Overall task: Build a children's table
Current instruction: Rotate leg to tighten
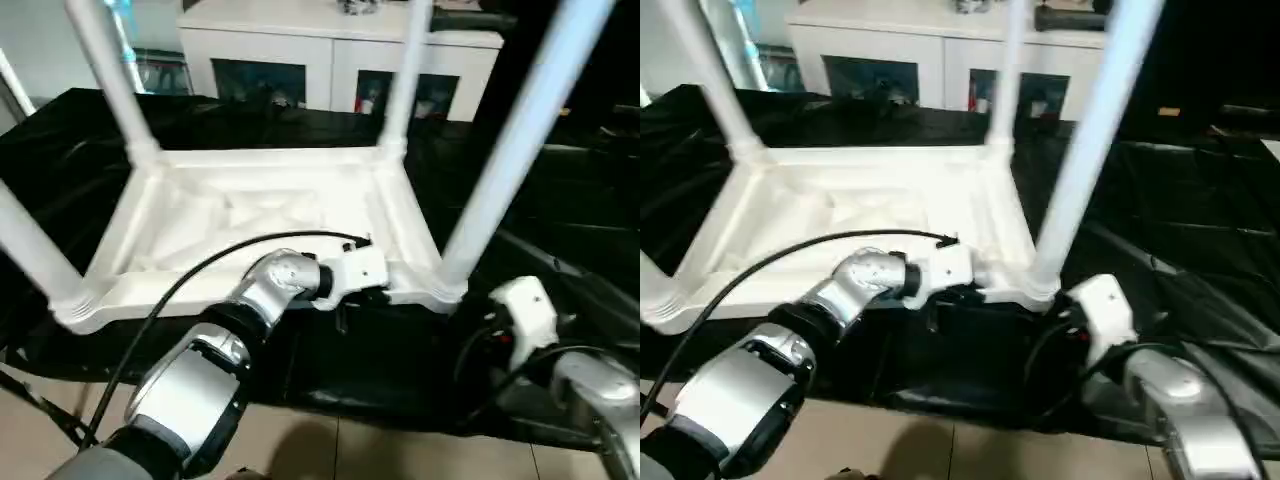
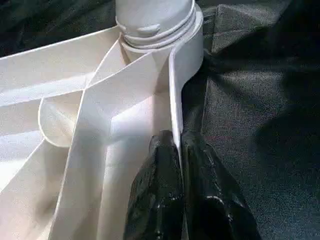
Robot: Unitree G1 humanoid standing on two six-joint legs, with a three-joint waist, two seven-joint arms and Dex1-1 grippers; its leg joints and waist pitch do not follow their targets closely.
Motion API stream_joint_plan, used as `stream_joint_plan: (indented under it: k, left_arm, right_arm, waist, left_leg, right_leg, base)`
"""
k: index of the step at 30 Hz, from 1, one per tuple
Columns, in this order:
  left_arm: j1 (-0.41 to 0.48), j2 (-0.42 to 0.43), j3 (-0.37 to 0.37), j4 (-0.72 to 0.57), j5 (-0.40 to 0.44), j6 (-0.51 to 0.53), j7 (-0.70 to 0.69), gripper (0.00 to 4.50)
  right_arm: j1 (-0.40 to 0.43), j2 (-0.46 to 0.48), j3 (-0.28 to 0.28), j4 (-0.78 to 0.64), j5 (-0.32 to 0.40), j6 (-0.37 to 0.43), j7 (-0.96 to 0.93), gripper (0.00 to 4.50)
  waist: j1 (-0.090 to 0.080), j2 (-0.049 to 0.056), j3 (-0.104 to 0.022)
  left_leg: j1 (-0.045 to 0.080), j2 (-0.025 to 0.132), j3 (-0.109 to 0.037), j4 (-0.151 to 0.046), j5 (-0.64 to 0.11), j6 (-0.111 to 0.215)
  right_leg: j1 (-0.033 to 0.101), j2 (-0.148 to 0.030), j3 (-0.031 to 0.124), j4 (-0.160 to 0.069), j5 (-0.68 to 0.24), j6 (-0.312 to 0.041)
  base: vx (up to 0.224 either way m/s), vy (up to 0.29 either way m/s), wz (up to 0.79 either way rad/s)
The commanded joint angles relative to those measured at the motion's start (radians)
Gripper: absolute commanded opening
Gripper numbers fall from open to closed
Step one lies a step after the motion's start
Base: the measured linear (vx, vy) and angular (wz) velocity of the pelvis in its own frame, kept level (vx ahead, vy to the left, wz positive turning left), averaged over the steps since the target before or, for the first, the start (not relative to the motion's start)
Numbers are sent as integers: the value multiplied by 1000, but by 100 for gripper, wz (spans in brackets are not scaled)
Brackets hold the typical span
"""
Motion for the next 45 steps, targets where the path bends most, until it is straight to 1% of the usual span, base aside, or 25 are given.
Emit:
stream_joint_plan:
  k: [1, 2, 4, 5, 6, 8, 9, 10, 11, 12, 14, 15, 16, 17, 19, 20, 21, 22, 23, 24, 30, 35, 40, 41, 45]
  left_arm:
    - [-12, -33, 32, -41, -44, -108, 26, 0]
    - [-12, -33, 33, -41, -44, -110, 28, 0]
    - [-6, -30, 54, -38, -60, -99, 35, 0]
    - [-6, -30, 54, -38, -60, -99, 35, 0]
    - [0, -26, 71, -41, -85, -84, 11, 46]
    - [7, -23, 83, -50, -103, -77, -20, 57]
    - [29, -14, 118, -97, -158, -54, -78, 57]
    - [37, -10, 130, -115, -179, -40, -101, 66]
    - [46, -6, 142, -138, -198, -39, -111, 91]
    - [55, -1, 163, -172, -227, -30, -110, 91]
    - [66, 2, 187, -218, -269, -1, -127, 97]
    - [80, 10, 204, -268, -301, 21, -137, 100]
    - [116, 41, 213, -373, -333, 82, -160, 110]
    - [133, 57, 212, -417, -339, 109, -174, 124]
    - [197, 133, 196, -565, -345, 219, -233, 137]
    - [235, 183, 180, -637, -340, 274, -274, 139]
    - [288, 256, 161, -733, -329, 347, -331, 139]
    - [300, 276, 156, -755, -324, 366, -345, 145]
    - [329, 324, 146, -807, -314, 409, -377, 163]
    - [346, 354, 141, -839, -308, 433, -396, 174]
    - [436, 585, 113, -1071, -254, 634, -459, 215]
    - [448, 634, 88, -1124, -228, 713, -471, 258]
    - [435, 670, 26, -1062, -89, 719, -392, 298]
    - [434, 684, 12, -1057, -70, 716, -383, 302]
    - [402, 684, -9, -1003, -4, 700, -288, 327]
  right_arm:
    - [-3, 4, 19, -22, 9, 10, 17, 382]
    - [-3, 4, 19, -22, 8, 10, 18, 382]
    - [1, 5, 19, -23, 1, 11, 30, 382]
    - [1, 5, 19, -23, 1, 11, 30, 382]
    - [4, 5, 22, -31, 3, 16, 33, 389]
    - [5, 4, 25, -36, 6, 19, 35, 389]
    - [5, 2, 33, -38, 4, 17, 38, 389]
    - [5, 1, 35, -37, 3, 15, 38, 389]
    - [6, 2, 36, -35, 4, 14, 39, 389]
    - [6, 3, 36, -33, 6, 12, 42, 389]
    - [3, 4, 34, -31, 8, 11, 43, 389]
    - [0, 7, 32, -31, 13, 14, 44, 389]
    - [-6, 11, 33, -37, 16, 21, 50, 389]
    - [-9, 12, 34, -39, 18, 23, 54, 389]
    - [-24, 12, 44, -35, 16, 22, 69, 389]
    - [-33, 12, 49, -28, 12, 19, 74, 389]
    - [-43, 9, 57, -19, 10, 12, 80, 389]
    - [-45, 9, 58, -18, 10, 12, 81, 389]
    - [-49, 8, 60, -16, 12, 12, 84, 389]
    - [-52, 9, 60, -15, 14, 12, 86, 389]
    - [-66, 26, 67, -4, 10, 14, 93, 389]
    - [-68, 34, 72, 0, 8, 13, 92, 389]
    - [-78, 43, 75, 14, 3, 8, 87, 389]
    - [-79, 44, 75, 15, 2, 7, 87, 389]
    - [-78, 43, 68, 15, -1, 5, 82, 389]
  waist:
    - [-6, -33, -58]
    - [-6, -33, -58]
    - [-5, -43, -59]
    - [-4, -40, -59]
    - [-4, -46, -58]
    - [-3, -45, -57]
    - [-2, -51, -56]
    - [0, -50, -56]
    - [-1, -46, -58]
    - [-5, -44, -56]
    - [-11, -51, -55]
    - [-15, -71, -55]
    - [-16, -73, -55]
    - [-18, -66, -55]
    - [-29, -63, -55]
    - [-37, -64, -52]
    - [-41, -63, -55]
    - [-45, -61, -53]
    - [-44, -56, -54]
    - [-46, -54, -52]
    - [-37, -48, -47]
    - [-35, -46, -47]
    - [-37, -47, -49]
    - [-36, -44, -49]
    - [-41, -48, -45]
  left_leg:
    - [16, 29, -14, -65, -294, 80]
    - [14, 28, -14, -64, -289, 83]
    - [12, 28, -12, -62, -271, 93]
    - [12, 28, -13, -62, -268, 95]
    - [12, 28, -12, -61, -264, 98]
    - [11, 26, -11, -60, -256, 99]
    - [11, 26, -11, -61, -256, 103]
    - [13, 31, -12, -62, -260, 101]
    - [16, 33, -11, -62, -266, 95]
    - [15, 36, -13, -65, -271, 90]
    - [10, 36, -15, -68, -284, 82]
    - [10, 34, -11, -65, -289, 87]
    - [12, 35, -11, -63, -287, 91]
    - [12, 39, -14, -66, -281, 91]
    - [13, 42, -14, -68, -271, 83]
    - [12, 39, -11, -68, -276, 80]
    - [14, 42, -14, -70, -264, 70]
    - [14, 40, -12, -70, -262, 69]
    - [25, 41, -9, -67, -276, 60]
    - [23, 42, -11, -71, -273, 49]
    - [32, 39, -8, -77, -309, 4]
    - [34, 36, -9, -77, -333, -19]
    - [30, 32, -10, -72, -329, -20]
    - [30, 31, -12, -73, -332, -20]
    - [28, 30, -14, -72, -384, -29]
  right_leg:
    - [36, -36, 12, -81, -389, -137]
    - [37, -36, 12, -80, -379, -140]
    - [39, -36, 11, -77, -358, -145]
    - [39, -37, 11, -75, -356, -146]
    - [39, -37, 11, -76, -357, -146]
    - [41, -39, 10, -75, -357, -153]
    - [42, -40, 10, -76, -361, -159]
    - [39, -44, 11, -74, -364, -177]
    - [36, -40, 11, -72, -350, -184]
    - [36, -36, 11, -69, -317, -190]
    - [42, -36, 10, -63, -285, -202]
    - [41, -33, 9, -65, -291, -196]
    - [41, -38, 10, -62, -297, -199]
    - [42, -42, 12, -59, -300, -205]
    - [41, -36, 12, -54, -271, -210]
    - [37, -29, 12, -57, -273, -203]
    - [42, -33, 14, -49, -253, -206]
    - [38, -30, 14, -50, -255, -203]
    - [32, -28, 16, -52, -259, -206]
    - [35, -27, 16, -50, -252, -207]
    - [29, -22, 18, -47, -259, -194]
    - [27, -24, 20, -50, -300, -179]
    - [29, -24, 20, -51, -307, -163]
    - [29, -25, 20, -52, -320, -159]
    - [23, -25, 20, -59, -399, -148]
  base:
    - [0, 0, 0]
    - [0, 0, 0]
    - [0, 0, 0]
    - [0, 0, 0]
    - [0, 0, 0]
    - [0, 0, 0]
    - [0, 0, 0]
    - [0, 0, 0]
    - [0, 0, 0]
    - [0, 0, 0]
    - [0, 0, 0]
    - [0, 0, 0]
    - [0, 0, 0]
    - [0, 0, 0]
    - [0, 0, 0]
    - [0, 0, 0]
    - [0, 0, 0]
    - [0, 0, 0]
    - [0, 0, 0]
    - [0, 0, 0]
    - [0, 0, 0]
    - [0, 0, 0]
    - [0, 0, 0]
    - [0, 0, 0]
    - [0, 0, 0]
